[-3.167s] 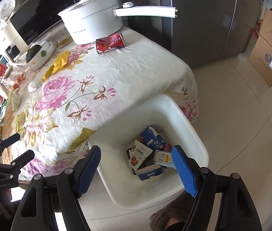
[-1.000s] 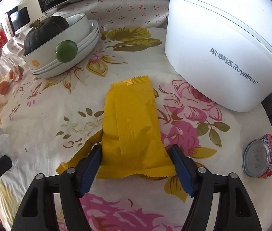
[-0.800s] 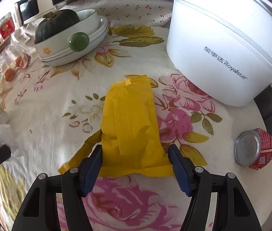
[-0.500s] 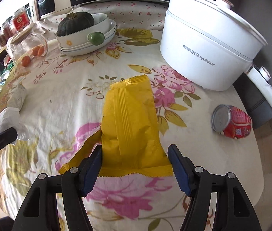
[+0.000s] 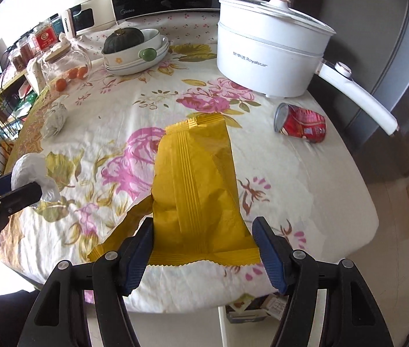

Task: Collect trash
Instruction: 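Carry the tissue and yellow packet with both tools over the white bin, then open the left tool to drop the tissue while the right tool drops the yellow packet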

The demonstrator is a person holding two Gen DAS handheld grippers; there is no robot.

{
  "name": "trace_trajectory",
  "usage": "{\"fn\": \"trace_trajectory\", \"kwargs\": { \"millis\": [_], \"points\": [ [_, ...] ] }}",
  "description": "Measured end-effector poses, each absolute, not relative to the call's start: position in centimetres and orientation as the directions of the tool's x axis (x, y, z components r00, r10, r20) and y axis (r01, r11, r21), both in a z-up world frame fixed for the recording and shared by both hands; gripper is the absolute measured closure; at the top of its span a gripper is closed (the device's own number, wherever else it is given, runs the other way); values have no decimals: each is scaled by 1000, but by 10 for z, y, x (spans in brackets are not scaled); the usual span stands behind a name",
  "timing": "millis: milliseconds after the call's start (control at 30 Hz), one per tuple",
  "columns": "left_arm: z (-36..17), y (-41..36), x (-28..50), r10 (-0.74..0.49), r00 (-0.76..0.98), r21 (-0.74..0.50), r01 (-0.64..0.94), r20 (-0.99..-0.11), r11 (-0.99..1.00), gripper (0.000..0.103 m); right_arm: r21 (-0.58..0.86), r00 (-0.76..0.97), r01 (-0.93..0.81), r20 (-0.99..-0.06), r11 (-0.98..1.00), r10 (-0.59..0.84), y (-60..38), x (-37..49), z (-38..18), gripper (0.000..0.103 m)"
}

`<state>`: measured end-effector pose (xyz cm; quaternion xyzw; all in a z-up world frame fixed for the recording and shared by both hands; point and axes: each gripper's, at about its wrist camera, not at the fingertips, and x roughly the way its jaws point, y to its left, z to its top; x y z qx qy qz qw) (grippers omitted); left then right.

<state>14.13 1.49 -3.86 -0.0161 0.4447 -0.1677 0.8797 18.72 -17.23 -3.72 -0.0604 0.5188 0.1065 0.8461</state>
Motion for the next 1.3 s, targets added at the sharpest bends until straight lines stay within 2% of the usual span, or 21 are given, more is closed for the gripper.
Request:
{"fn": "trace_trajectory", "kwargs": {
  "millis": [433,767,1300],
  "points": [
    [-45,-36,95,-360,506,-170,382,-784,908,66,80,393,-148,-910,986,133,-231,119,-43,34],
    [-55,-85,84,-438,439,-214,471,-784,856,66,138,357,-97,-920,986,164,-272,79,-58,34],
    [-89,-197,88,-488,331,-193,633,-808,750,65,142,295,139,-951,980,96,-400,38,-99,33]
  ]
}}
